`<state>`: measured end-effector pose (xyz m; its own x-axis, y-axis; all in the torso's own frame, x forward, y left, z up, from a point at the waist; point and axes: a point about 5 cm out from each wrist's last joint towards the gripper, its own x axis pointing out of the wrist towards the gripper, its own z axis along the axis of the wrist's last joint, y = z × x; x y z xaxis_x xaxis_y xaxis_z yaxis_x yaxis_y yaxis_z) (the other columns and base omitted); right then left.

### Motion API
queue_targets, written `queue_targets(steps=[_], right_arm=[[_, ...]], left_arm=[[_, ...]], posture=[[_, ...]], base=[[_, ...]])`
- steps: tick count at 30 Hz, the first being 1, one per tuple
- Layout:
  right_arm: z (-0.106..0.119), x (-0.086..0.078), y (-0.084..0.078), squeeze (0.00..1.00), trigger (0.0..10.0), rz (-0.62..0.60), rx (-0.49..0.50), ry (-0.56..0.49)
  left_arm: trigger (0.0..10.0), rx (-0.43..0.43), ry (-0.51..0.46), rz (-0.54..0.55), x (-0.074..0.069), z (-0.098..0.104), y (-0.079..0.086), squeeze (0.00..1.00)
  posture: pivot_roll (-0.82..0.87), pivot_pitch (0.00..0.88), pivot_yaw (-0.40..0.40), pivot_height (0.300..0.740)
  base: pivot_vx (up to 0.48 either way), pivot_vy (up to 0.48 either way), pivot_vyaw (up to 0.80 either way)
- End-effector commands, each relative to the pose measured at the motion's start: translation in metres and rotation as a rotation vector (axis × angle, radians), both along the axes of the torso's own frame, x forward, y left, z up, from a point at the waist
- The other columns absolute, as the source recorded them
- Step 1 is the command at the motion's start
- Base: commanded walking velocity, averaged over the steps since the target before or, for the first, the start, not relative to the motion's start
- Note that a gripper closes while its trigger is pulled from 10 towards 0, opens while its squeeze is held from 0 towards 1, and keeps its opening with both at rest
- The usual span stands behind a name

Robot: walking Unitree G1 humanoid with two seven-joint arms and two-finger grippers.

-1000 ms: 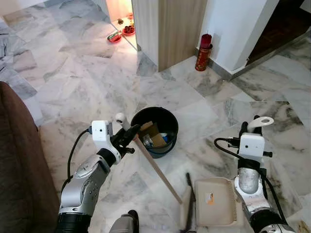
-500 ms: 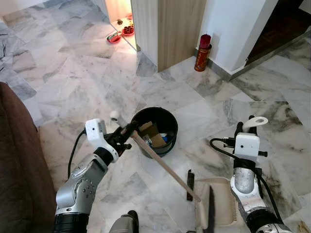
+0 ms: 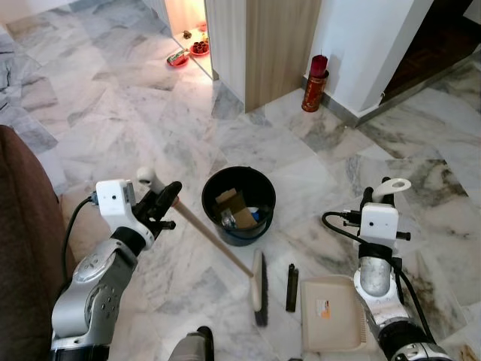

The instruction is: Sweep floor

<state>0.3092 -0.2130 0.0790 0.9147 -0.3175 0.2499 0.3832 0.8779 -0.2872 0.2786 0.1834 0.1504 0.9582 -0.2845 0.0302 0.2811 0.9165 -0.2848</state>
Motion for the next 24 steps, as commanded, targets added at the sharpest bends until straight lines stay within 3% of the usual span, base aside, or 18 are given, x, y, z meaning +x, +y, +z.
queue_targets(steps=[1,7,13,21,24], right_arm=[[-0.012,-0.006,0.002,0.0,10.0,0.001,0.001,0.059],[-0.011,-0.005,0.001,0.0,10.0,0.002,-0.001,0.054],[-0.011,-0.007,-0.001,0.0,10.0,0.01,-0.006,0.052],[-0.013,-0.01,-0.001,0.0,10.0,0.013,-0.008,0.059],[-0.014,-0.01,-0.002,0.0,10.0,0.017,-0.004,0.064]], left_arm=[[10.0,0.013,-0.001,-0.045,-0.005,-0.002,-0.007,0.0],[10.0,0.036,0.016,-0.073,-0.001,-0.011,-0.017,0.0],[10.0,0.001,0.045,-0.07,0.005,-0.023,-0.023,0.0],[10.0,-0.096,0.074,-0.077,0.01,-0.03,-0.029,0.0],[10.0,-0.231,0.099,-0.054,0.016,-0.033,-0.027,0.0]], posture=[[0.14,0.179,0.021,0.74],[0.13,0.188,0.014,0.74],[0.12,0.202,0.011,0.74],[0.11,0.22,0.01,0.74],[0.11,0.223,0.01,0.74]], base=[[0.0,0.0,0.0],[0.0,0.0,0.0],[0.0,0.0,0.0],[0.0,0.0,0.0],[0.0,0.0,0.0]])
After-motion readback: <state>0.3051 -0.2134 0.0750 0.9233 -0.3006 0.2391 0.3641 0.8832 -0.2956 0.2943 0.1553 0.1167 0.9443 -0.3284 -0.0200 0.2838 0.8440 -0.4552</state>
